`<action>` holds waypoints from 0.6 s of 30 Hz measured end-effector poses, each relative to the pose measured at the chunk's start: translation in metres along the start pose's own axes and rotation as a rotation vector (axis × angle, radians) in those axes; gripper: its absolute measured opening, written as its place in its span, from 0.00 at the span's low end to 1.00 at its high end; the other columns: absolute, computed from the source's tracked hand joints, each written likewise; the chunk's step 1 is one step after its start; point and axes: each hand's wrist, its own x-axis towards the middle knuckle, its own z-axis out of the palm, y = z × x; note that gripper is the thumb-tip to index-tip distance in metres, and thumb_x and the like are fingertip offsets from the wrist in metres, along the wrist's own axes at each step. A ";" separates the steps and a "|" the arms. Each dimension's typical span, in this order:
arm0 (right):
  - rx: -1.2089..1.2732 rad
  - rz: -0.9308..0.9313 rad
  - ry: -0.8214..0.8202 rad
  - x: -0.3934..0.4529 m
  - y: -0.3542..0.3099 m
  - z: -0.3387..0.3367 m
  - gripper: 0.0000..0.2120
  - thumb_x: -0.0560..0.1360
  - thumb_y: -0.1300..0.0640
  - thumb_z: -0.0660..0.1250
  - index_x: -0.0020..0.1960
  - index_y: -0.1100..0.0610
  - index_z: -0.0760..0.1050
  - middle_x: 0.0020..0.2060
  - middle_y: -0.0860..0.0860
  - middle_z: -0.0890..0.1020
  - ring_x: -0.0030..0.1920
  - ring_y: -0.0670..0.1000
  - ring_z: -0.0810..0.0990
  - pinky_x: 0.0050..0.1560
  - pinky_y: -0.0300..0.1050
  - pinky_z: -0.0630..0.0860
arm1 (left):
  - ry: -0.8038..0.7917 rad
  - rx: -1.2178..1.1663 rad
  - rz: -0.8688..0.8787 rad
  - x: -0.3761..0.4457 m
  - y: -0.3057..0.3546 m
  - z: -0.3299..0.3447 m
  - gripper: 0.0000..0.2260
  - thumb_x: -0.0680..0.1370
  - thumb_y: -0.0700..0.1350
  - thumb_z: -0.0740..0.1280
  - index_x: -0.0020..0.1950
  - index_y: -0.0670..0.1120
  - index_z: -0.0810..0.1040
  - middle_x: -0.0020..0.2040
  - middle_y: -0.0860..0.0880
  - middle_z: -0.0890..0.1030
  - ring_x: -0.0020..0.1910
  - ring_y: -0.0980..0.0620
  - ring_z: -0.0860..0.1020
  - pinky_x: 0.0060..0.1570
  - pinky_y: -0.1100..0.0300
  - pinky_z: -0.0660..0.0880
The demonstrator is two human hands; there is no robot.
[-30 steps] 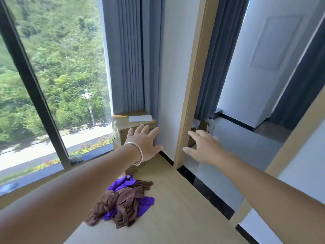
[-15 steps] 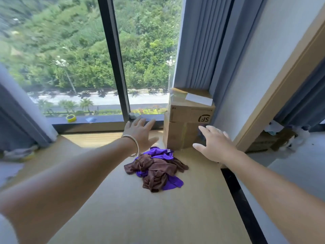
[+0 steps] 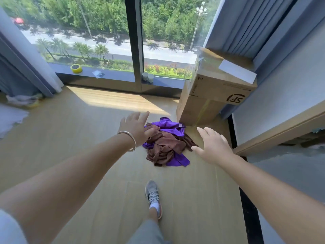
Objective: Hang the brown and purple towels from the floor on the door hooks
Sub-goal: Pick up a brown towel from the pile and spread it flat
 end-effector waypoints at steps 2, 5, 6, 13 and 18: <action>0.001 0.017 -0.042 0.039 -0.003 0.016 0.36 0.76 0.38 0.60 0.78 0.49 0.51 0.77 0.52 0.56 0.76 0.52 0.54 0.75 0.56 0.52 | -0.051 -0.040 -0.020 0.034 -0.010 0.029 0.30 0.77 0.63 0.57 0.77 0.55 0.55 0.75 0.46 0.63 0.73 0.45 0.61 0.68 0.48 0.61; 0.006 0.031 -0.114 0.097 -0.008 0.043 0.36 0.76 0.39 0.61 0.78 0.49 0.51 0.77 0.51 0.57 0.76 0.52 0.55 0.75 0.55 0.53 | -0.137 -0.090 -0.069 0.081 -0.024 0.076 0.29 0.77 0.62 0.59 0.76 0.56 0.56 0.72 0.48 0.65 0.70 0.46 0.64 0.67 0.49 0.63; 0.008 0.028 -0.138 0.115 -0.010 0.054 0.36 0.76 0.39 0.61 0.78 0.49 0.51 0.76 0.51 0.57 0.76 0.52 0.55 0.75 0.55 0.53 | -0.161 -0.101 -0.082 0.094 -0.028 0.092 0.29 0.77 0.62 0.59 0.77 0.56 0.56 0.72 0.49 0.65 0.70 0.46 0.64 0.68 0.49 0.63; -0.072 -0.071 -0.257 0.240 -0.003 0.140 0.37 0.76 0.38 0.59 0.79 0.47 0.48 0.78 0.50 0.54 0.77 0.51 0.52 0.76 0.54 0.50 | -0.307 0.009 -0.086 0.181 -0.063 0.208 0.31 0.79 0.62 0.56 0.78 0.55 0.50 0.77 0.48 0.57 0.77 0.47 0.54 0.73 0.46 0.52; -0.202 -0.220 -0.285 0.337 -0.004 0.211 0.37 0.76 0.37 0.60 0.78 0.47 0.49 0.77 0.51 0.54 0.77 0.51 0.52 0.75 0.55 0.50 | -0.329 0.056 -0.090 0.242 -0.098 0.292 0.31 0.79 0.62 0.55 0.79 0.54 0.48 0.78 0.47 0.56 0.77 0.47 0.51 0.74 0.45 0.50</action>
